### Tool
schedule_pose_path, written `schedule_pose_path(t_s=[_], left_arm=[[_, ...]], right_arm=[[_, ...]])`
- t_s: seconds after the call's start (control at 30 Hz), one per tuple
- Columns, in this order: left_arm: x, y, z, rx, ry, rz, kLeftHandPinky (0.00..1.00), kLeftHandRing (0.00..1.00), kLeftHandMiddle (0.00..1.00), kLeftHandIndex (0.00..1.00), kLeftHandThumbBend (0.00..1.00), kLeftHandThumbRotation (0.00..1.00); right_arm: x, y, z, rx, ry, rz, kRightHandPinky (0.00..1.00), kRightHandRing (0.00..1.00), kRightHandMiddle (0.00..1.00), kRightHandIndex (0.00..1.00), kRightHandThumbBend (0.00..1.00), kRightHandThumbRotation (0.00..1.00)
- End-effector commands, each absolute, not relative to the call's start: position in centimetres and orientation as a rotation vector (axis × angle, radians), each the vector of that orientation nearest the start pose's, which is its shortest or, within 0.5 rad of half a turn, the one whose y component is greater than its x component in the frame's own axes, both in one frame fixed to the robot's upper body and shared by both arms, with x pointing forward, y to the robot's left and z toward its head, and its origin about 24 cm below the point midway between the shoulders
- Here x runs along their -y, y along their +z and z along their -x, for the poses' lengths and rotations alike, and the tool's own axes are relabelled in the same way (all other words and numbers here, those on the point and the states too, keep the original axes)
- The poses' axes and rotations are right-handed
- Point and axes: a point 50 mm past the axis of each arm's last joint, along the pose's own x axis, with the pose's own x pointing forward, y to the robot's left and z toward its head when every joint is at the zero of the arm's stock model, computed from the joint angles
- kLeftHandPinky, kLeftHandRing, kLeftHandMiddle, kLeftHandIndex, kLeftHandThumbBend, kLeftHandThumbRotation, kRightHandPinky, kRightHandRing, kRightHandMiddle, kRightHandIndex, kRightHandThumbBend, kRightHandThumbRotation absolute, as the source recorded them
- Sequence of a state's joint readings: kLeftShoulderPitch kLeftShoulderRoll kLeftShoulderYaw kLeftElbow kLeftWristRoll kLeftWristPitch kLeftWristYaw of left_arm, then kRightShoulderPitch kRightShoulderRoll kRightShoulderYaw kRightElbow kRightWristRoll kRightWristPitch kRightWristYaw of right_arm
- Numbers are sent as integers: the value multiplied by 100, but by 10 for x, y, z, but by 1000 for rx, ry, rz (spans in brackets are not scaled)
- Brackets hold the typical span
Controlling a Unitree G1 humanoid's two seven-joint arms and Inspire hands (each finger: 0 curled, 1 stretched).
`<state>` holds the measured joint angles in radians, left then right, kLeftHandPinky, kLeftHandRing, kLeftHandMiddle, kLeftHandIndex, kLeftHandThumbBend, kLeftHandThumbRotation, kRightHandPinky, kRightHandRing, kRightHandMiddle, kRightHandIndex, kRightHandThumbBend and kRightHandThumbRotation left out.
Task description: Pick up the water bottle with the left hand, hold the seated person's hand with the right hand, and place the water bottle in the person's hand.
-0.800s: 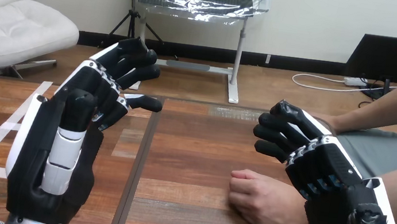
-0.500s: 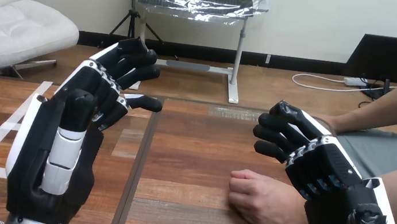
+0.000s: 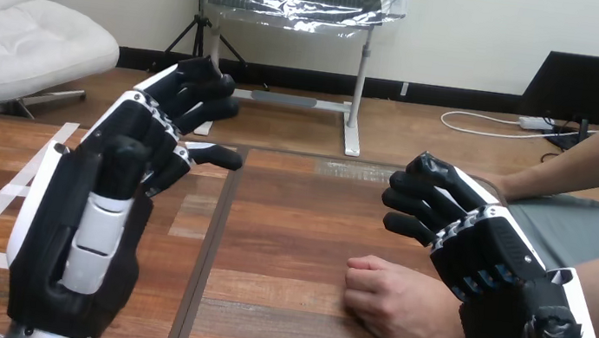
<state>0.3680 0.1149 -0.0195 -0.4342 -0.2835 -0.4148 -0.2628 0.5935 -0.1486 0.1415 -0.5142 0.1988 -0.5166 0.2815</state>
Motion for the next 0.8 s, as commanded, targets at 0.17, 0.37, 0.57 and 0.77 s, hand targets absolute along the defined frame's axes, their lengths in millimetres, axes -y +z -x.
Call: schedule_pose_path(t_s=[0.17, 0.37, 0.57, 0.77], left_arm=[[-167, 124, -174, 601, -136, -20, 78, 90, 91, 87, 92, 30], [-166, 125, -172, 593, -113, -47, 92, 98, 98, 96, 98, 11], [-166, 125, -172, 584, -103, -70, 98, 100, 100, 99, 100, 2], [-166, 125, -172, 577, -98, -85, 100, 100, 100, 100, 100, 0]], right_arm=[[151, 108, -132, 511, 283, -53, 78, 81, 81, 83, 81, 100], [151, 108, -132, 509, 280, -54, 78, 81, 81, 83, 81, 100], [151, 108, -132, 505, 279, -56, 78, 81, 81, 83, 81, 100], [151, 108, -132, 506, 281, -61, 78, 81, 81, 83, 81, 100]])
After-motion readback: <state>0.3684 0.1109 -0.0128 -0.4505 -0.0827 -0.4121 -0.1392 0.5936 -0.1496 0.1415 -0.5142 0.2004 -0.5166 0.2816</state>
